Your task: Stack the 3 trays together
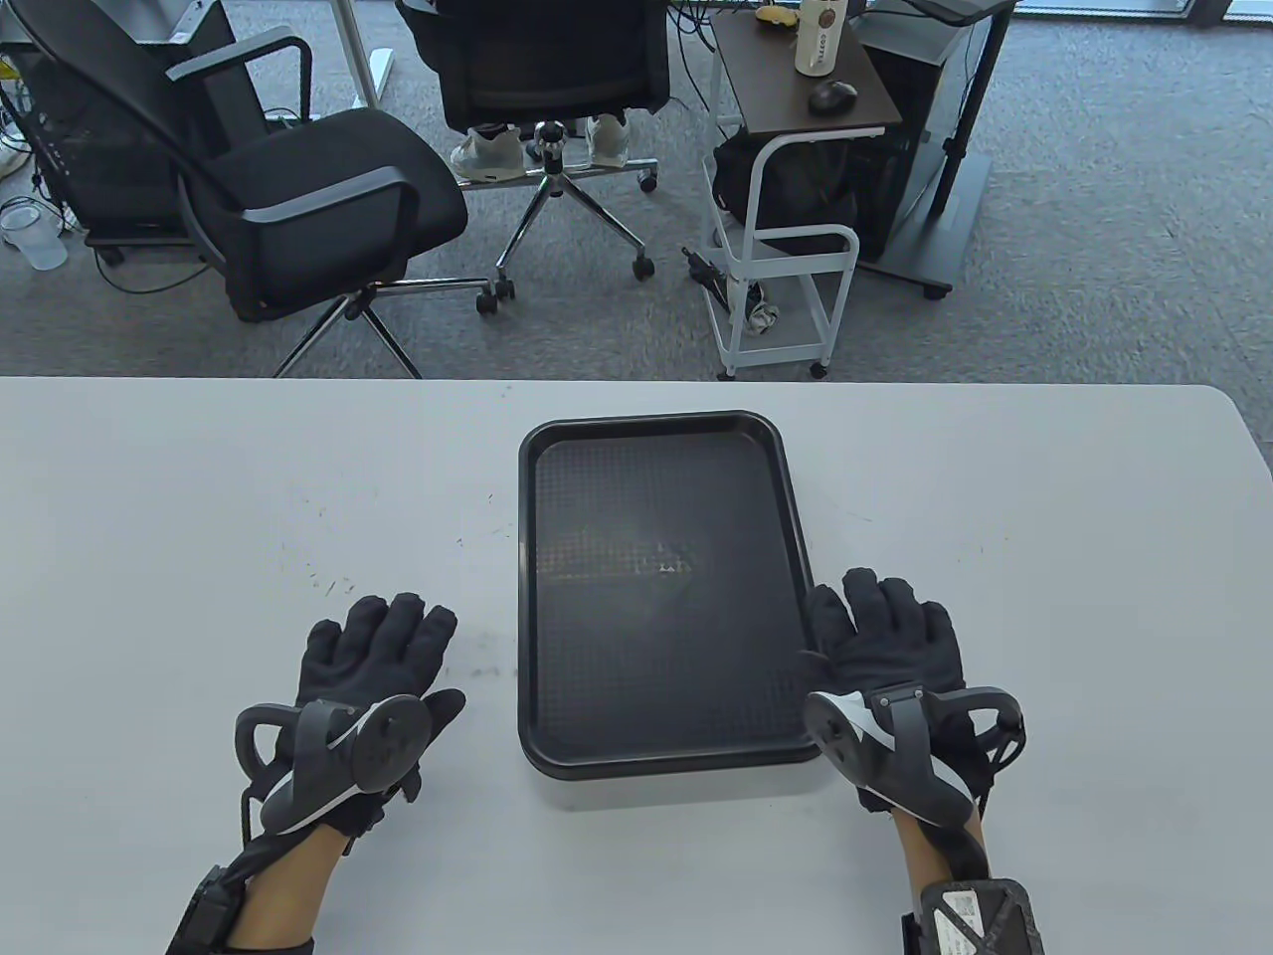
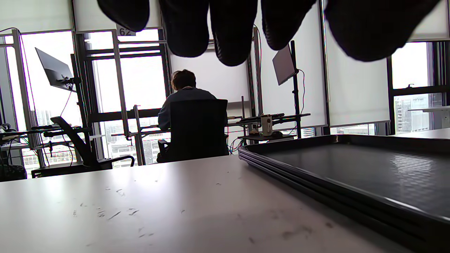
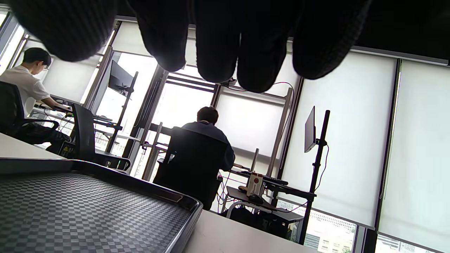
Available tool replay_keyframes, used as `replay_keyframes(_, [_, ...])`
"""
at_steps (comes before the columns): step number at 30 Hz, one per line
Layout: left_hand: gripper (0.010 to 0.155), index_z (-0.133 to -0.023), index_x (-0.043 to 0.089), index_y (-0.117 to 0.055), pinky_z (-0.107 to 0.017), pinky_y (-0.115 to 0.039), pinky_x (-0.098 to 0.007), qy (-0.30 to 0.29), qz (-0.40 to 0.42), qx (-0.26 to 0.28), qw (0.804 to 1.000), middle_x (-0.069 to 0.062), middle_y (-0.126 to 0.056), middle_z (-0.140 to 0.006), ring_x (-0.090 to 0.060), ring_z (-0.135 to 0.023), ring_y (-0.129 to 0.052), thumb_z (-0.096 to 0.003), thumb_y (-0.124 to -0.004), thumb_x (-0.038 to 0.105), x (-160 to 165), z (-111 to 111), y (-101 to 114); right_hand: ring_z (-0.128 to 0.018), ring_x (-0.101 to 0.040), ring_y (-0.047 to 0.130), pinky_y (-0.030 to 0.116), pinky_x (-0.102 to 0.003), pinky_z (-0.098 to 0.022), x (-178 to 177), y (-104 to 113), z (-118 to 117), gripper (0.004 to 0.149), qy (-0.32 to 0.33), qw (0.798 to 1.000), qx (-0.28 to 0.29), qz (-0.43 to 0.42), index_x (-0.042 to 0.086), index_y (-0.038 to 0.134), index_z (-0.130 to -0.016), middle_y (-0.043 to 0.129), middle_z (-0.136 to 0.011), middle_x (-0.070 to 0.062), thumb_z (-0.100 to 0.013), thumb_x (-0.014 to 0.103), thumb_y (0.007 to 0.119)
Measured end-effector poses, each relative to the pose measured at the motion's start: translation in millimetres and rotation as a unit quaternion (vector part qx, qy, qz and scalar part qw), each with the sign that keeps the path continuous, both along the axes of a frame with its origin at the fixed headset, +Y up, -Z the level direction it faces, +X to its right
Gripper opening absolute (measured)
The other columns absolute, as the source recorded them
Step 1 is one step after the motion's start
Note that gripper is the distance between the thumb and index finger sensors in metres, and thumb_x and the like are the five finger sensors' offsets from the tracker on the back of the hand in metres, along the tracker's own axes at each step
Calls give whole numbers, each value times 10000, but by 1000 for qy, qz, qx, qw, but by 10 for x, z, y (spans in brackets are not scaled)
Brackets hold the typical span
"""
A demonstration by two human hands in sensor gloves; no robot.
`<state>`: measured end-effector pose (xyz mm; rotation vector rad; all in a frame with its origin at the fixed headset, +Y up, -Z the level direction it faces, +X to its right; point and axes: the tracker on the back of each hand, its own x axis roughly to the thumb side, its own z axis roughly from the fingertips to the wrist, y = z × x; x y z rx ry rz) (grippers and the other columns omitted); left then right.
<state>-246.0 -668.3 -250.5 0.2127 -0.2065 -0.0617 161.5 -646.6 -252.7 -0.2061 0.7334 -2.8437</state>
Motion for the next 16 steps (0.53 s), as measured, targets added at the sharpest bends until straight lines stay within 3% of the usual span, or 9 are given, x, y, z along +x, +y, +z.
replay_keyframes(16, [761, -1107, 393, -613, -809, -513, -605, -2, -2, -1, 1000, 26, -668, -1209, -346, -1153, -648, -400, -794, 610, 6, 2, -10, -909, -342, 844, 732, -576, -624, 156, 27, 1, 615, -27, 1000, 7, -13, 387, 669, -950, 758, -1069, -41, -386, 625, 729])
